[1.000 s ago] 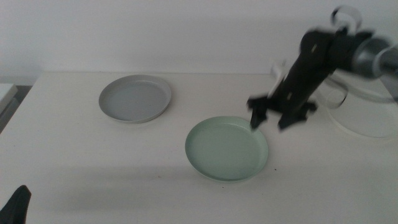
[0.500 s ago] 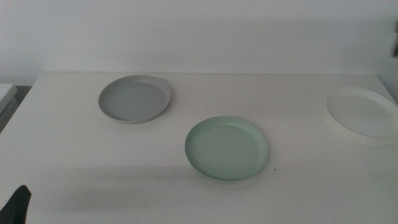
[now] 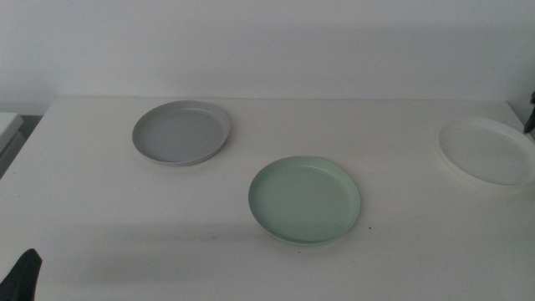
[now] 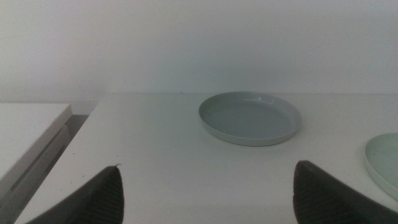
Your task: Stack the three bowls on top of each other.
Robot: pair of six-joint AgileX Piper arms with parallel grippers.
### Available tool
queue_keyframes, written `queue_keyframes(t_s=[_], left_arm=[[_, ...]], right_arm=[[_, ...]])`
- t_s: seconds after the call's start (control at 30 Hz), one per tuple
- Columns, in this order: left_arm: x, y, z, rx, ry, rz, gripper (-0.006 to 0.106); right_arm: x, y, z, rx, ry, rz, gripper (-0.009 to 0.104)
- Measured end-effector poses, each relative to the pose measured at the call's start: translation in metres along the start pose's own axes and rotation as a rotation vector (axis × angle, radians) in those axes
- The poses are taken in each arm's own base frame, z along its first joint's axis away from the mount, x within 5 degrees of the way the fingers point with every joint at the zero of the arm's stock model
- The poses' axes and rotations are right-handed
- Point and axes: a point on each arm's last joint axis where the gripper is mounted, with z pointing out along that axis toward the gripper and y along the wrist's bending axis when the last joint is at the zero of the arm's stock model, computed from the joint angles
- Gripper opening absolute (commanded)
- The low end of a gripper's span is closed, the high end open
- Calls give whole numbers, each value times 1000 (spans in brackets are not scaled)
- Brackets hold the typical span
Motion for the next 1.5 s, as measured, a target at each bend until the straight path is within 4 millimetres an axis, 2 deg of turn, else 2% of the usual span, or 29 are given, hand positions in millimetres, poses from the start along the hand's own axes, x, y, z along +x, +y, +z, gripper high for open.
queue_keyframes(t_s=[0.13,0.3,0.57,0.63,0.67,0.73,0.77,0.93,1.07,1.17,1.27,1.4,1.5], left_arm=[[0,0,0,0,0,0,94],[0,0,0,0,0,0,94],[0,0,0,0,0,0,94],[0,0,0,0,0,0,94],[0,0,0,0,0,0,94],[0,0,0,0,0,0,94],[0,0,0,0,0,0,94],[0,0,0,0,0,0,94],[0,0,0,0,0,0,94],[0,0,0,0,0,0,94],[0,0,0,0,0,0,94],[0,0,0,0,0,0,94],[0,0,0,0,0,0,94]], right_arm=[[4,-3,27,-1,51,9,70],[7,-4,49,-14,81,26,59],[8,-3,60,-41,79,46,44],[7,-3,60,-41,77,46,35],[7,-3,60,-42,75,47,26],[7,-3,61,-42,75,39,2],[7,-3,61,-42,74,34,-2],[7,-2,53,-50,75,5,-2],[3,6,24,-59,35,-23,-2],[2,29,-15,-78,-31,-84,-2],[15,64,-50,-107,-87,-160,-2],[54,130,-81,-201,-123,-285,-3],[90,179,-90,-267,-101,-394,-3]])
